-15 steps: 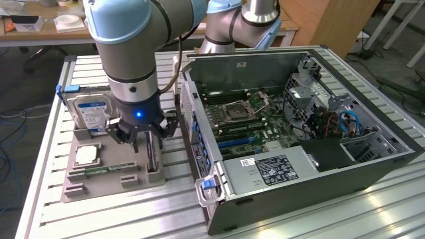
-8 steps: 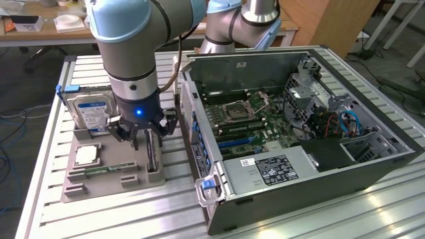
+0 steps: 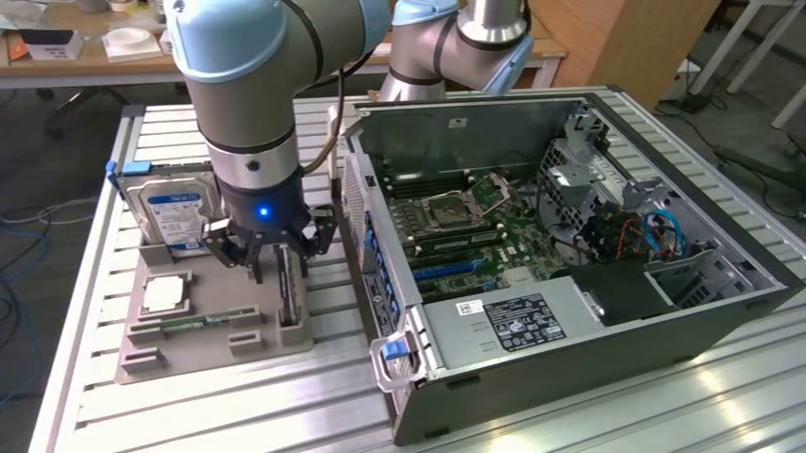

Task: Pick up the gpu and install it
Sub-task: 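Pick up the gpu and move the gpu toward the slot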

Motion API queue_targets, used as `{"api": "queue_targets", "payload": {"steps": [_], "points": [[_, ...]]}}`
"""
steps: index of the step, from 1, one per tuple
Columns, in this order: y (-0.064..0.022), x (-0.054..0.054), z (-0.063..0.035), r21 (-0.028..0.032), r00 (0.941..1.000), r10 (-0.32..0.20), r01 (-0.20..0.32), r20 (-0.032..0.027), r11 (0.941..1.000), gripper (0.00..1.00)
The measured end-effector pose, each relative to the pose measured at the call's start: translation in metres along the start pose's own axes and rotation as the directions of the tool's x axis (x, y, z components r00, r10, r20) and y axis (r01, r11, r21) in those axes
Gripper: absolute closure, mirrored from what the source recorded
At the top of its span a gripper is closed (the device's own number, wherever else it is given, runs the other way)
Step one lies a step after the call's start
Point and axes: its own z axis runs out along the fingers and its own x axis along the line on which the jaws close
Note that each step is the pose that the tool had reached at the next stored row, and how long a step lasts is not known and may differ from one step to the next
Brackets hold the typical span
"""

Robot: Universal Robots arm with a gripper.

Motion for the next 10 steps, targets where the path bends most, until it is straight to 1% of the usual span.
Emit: {"api": "queue_targets", "payload": {"steps": [5,10], "points": [[0.0001,-0.0003,0.0001,0.0,1.0,0.0,0.0,0.0,1.0,0.41],[-0.0001,-0.0006,0.0032,0.0,1.0,0.0,0.0,0.0,1.0,0.41]]}}
